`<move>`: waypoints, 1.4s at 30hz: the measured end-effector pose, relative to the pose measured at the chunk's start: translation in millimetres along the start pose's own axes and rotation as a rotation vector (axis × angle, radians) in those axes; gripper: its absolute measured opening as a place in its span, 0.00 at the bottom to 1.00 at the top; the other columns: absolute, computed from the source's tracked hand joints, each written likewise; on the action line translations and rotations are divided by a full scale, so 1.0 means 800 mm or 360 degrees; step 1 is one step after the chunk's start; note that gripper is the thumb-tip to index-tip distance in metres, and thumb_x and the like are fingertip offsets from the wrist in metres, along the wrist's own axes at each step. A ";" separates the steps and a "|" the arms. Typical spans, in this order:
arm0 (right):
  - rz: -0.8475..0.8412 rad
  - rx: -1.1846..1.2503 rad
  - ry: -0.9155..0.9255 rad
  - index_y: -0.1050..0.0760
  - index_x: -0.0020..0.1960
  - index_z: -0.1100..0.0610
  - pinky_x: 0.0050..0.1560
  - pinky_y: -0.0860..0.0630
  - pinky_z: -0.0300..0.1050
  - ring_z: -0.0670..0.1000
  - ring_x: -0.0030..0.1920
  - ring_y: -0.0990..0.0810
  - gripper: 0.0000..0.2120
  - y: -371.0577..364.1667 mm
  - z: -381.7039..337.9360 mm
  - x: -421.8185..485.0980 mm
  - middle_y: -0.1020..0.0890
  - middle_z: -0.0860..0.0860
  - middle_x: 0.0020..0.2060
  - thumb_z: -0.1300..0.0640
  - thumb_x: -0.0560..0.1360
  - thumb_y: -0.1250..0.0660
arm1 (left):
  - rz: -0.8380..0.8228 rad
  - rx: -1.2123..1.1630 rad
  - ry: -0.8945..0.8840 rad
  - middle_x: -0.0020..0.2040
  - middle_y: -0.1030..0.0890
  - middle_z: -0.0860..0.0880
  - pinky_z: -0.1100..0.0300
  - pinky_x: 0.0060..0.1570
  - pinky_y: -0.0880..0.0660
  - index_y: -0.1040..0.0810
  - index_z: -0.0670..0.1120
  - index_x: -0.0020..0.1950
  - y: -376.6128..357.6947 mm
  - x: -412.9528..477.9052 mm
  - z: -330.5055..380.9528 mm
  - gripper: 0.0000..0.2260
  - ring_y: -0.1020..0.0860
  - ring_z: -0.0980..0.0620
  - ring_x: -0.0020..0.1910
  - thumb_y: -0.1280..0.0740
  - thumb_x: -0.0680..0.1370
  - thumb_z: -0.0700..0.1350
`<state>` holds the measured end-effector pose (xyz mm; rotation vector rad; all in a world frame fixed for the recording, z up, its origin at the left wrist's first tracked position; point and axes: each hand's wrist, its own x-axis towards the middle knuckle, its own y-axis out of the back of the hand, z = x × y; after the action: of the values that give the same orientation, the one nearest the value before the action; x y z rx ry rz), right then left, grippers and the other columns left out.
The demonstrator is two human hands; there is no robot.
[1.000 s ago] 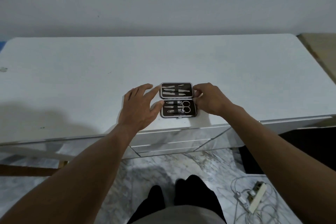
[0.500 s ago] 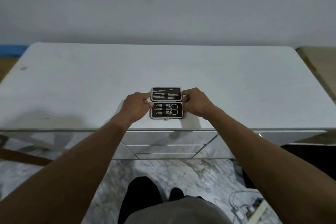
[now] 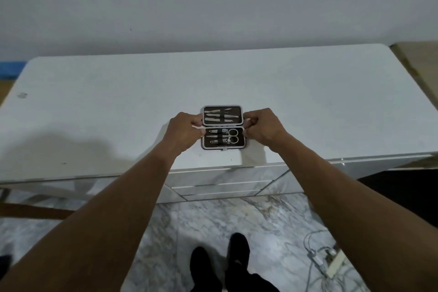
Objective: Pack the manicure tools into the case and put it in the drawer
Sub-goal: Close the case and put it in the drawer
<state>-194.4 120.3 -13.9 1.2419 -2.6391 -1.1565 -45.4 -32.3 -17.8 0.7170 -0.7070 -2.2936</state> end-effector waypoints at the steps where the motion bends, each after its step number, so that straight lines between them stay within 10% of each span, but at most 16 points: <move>1: 0.0020 -0.0003 0.0002 0.19 0.43 0.63 0.36 0.33 0.41 0.50 0.34 0.31 0.11 -0.002 0.001 0.001 0.27 0.54 0.31 0.69 0.68 0.39 | -0.0011 -0.0038 -0.0001 0.65 0.21 0.52 0.60 0.43 0.25 0.18 0.42 0.50 0.001 0.001 -0.002 0.06 0.21 0.51 0.55 0.28 0.74 0.39; 6: 0.0117 0.0075 -0.0086 0.21 0.54 0.65 0.46 0.22 0.49 0.53 0.39 0.24 0.17 -0.011 0.003 -0.005 0.17 0.65 0.41 0.72 0.66 0.36 | 0.0080 -0.0133 0.0012 0.59 0.19 0.49 0.60 0.52 0.27 0.18 0.44 0.50 -0.004 -0.007 -0.007 0.07 0.21 0.49 0.56 0.27 0.72 0.37; 10: 0.0205 0.0153 -0.0097 0.19 0.55 0.58 0.50 0.23 0.46 0.52 0.43 0.19 0.20 -0.014 -0.002 -0.016 0.18 0.47 0.34 0.71 0.65 0.34 | 0.0152 -0.0235 -0.0043 0.44 0.18 0.55 0.67 0.47 0.28 0.17 0.46 0.58 -0.009 -0.016 -0.006 0.16 0.20 0.55 0.47 0.28 0.72 0.35; 18: 0.0262 0.0412 -0.0112 0.21 0.53 0.50 0.54 0.20 0.53 0.51 0.43 0.16 0.17 -0.021 -0.001 -0.033 0.17 0.49 0.44 0.66 0.68 0.31 | 0.0212 -0.0284 -0.0009 0.46 0.16 0.49 0.55 0.56 0.23 0.20 0.45 0.55 -0.012 -0.022 -0.004 0.14 0.18 0.49 0.49 0.30 0.72 0.34; 22: 0.0328 0.0528 -0.0134 0.21 0.44 0.50 0.56 0.21 0.52 0.50 0.46 0.16 0.08 -0.021 -0.003 -0.041 0.15 0.47 0.42 0.50 0.67 0.28 | 0.0291 -0.0354 -0.0071 0.41 0.16 0.52 0.57 0.53 0.22 0.19 0.48 0.50 -0.016 -0.031 -0.005 0.12 0.18 0.53 0.46 0.33 0.72 0.33; 27: 0.0327 0.0663 -0.0197 0.21 0.42 0.53 0.57 0.21 0.56 0.53 0.48 0.16 0.26 -0.022 -0.004 -0.043 0.15 0.50 0.42 0.30 0.65 0.34 | 0.0196 -0.0518 -0.0030 0.40 0.15 0.59 0.61 0.51 0.22 0.15 0.53 0.46 -0.011 -0.044 -0.016 0.07 0.18 0.63 0.44 0.31 0.71 0.47; 32: 0.0295 0.0587 -0.0115 0.21 0.43 0.53 0.56 0.21 0.55 0.52 0.47 0.16 0.19 -0.021 0.005 -0.051 0.15 0.49 0.42 0.37 0.66 0.30 | 0.0080 -0.0504 -0.0117 0.55 0.16 0.55 0.62 0.59 0.25 0.16 0.50 0.57 -0.007 -0.052 -0.024 0.15 0.19 0.57 0.55 0.30 0.75 0.56; 35: 0.0252 0.0412 -0.0067 0.20 0.44 0.51 0.46 0.23 0.41 0.47 0.46 0.17 0.11 -0.020 0.012 -0.058 0.15 0.47 0.43 0.45 0.68 0.27 | 0.0176 -0.0395 -0.0163 0.51 0.15 0.56 0.80 0.43 0.31 0.16 0.52 0.58 -0.011 -0.055 -0.030 0.12 0.21 0.71 0.46 0.28 0.75 0.50; 42: 0.0213 0.0057 0.0079 0.19 0.53 0.55 0.46 0.28 0.33 0.46 0.47 0.19 0.12 -0.022 0.009 -0.057 0.15 0.52 0.50 0.57 0.71 0.26 | 0.0192 -0.0280 -0.0235 0.45 0.18 0.57 0.82 0.44 0.30 0.18 0.46 0.60 -0.013 -0.050 -0.030 0.16 0.21 0.69 0.40 0.25 0.72 0.42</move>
<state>-153.6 147.7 -16.7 1.0651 -2.6709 -1.0494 -7.9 -4.8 -28.7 0.4165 -0.5879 -2.2793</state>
